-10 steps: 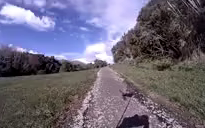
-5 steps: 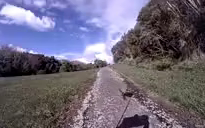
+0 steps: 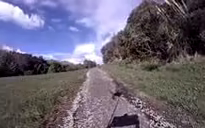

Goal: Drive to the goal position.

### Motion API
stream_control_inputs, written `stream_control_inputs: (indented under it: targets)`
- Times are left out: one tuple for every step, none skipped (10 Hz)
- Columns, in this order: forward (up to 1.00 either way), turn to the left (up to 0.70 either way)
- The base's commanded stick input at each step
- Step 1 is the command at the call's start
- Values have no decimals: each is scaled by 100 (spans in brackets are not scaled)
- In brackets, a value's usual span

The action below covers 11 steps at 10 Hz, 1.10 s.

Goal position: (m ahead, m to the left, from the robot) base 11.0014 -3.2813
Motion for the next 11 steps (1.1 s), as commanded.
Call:
stream_control_inputs:
  targets:
    - [0, 0]
    - [0, 0]
    - [0, 0]
    - [0, 0]
    - [70, 1]
    - [70, 1]
    - [70, 1]
    - [70, 1]
    - [70, 1]
    - [70, 1]
    - [70, 1]
